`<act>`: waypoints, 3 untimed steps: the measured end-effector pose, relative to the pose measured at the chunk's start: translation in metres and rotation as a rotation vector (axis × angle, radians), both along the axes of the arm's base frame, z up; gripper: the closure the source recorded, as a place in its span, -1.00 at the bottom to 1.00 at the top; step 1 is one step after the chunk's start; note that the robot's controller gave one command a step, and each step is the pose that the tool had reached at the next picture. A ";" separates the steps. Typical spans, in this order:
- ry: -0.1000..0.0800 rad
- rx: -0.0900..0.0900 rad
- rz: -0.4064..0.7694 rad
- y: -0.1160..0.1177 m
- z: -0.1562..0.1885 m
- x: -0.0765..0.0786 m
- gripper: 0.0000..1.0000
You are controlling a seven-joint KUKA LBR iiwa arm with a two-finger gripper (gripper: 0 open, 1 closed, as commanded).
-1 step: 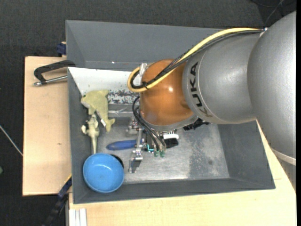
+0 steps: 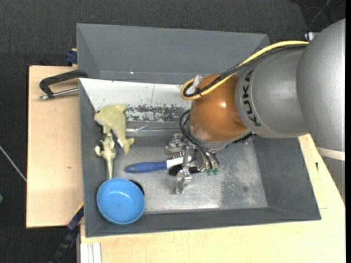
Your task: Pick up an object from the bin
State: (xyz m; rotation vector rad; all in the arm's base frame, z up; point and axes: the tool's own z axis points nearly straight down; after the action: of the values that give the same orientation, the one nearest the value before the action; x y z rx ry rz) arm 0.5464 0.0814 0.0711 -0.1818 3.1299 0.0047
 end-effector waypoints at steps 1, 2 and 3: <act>0.001 0.000 0.001 0.002 0.002 0.001 -1.00; 0.001 -0.001 0.001 0.003 0.004 0.003 -1.00; 0.001 -0.001 0.000 0.004 0.005 0.004 -1.00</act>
Offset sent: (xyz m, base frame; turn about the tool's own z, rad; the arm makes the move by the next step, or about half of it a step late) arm 0.0000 0.0000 0.0000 0.0000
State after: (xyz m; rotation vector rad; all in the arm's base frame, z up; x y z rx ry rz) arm 0.5501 0.0858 0.0761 -0.1816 3.1310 0.0034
